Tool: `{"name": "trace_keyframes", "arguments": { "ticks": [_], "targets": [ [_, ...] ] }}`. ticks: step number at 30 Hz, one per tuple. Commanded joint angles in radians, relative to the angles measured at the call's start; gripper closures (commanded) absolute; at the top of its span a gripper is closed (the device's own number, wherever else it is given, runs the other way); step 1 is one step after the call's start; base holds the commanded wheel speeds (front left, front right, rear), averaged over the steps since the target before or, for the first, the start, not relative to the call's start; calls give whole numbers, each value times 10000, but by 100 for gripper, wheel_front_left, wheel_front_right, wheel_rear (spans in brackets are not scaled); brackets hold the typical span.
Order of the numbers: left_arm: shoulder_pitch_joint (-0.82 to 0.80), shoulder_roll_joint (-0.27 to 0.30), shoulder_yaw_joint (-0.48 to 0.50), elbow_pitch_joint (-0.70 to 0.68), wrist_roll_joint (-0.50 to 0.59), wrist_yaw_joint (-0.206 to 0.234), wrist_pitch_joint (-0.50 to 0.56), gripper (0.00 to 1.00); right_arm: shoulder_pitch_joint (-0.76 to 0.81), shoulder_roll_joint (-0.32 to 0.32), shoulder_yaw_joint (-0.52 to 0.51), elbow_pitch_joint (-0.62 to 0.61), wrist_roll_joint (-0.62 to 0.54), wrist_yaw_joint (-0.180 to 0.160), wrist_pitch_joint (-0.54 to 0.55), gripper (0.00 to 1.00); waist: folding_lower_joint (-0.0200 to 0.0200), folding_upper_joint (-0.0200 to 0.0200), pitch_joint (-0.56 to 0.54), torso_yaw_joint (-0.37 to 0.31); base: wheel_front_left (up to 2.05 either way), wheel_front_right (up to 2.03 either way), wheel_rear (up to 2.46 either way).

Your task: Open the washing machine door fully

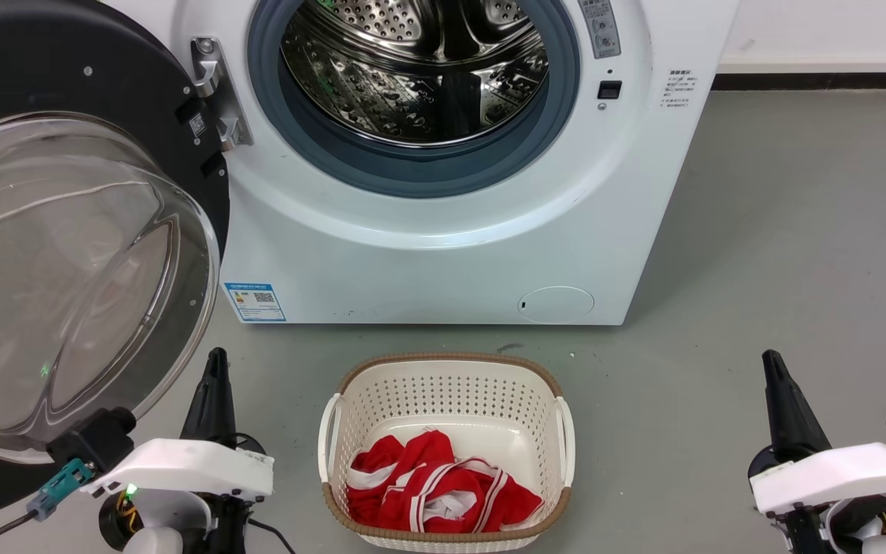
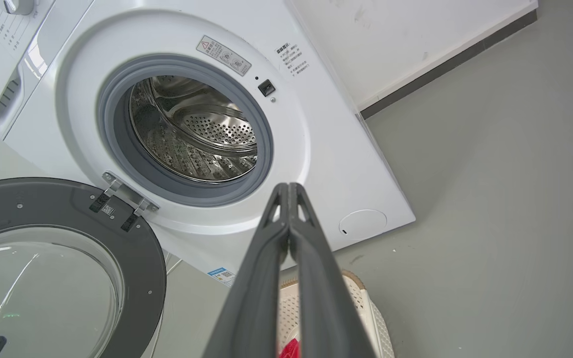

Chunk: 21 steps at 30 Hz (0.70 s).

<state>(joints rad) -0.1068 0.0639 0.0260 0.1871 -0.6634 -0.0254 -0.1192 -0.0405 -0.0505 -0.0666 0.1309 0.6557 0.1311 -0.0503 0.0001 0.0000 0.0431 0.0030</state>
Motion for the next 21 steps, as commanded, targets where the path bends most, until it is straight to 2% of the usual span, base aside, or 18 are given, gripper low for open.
{"name": "trace_keyframes", "arguments": {
  "ticks": [1,21],
  "targets": [
    [-123,21,61,-91,-414,-66,85,100,-268,-27,-45,-60,441,-1,77,100,-1,0,-7,0,0,0,0],
    [-102,-25,314,106,-3094,-369,754,100,-416,-31,-162,289,3138,-2,531,100,-1,0,-93,-7,0,0,0]
  ]
}}
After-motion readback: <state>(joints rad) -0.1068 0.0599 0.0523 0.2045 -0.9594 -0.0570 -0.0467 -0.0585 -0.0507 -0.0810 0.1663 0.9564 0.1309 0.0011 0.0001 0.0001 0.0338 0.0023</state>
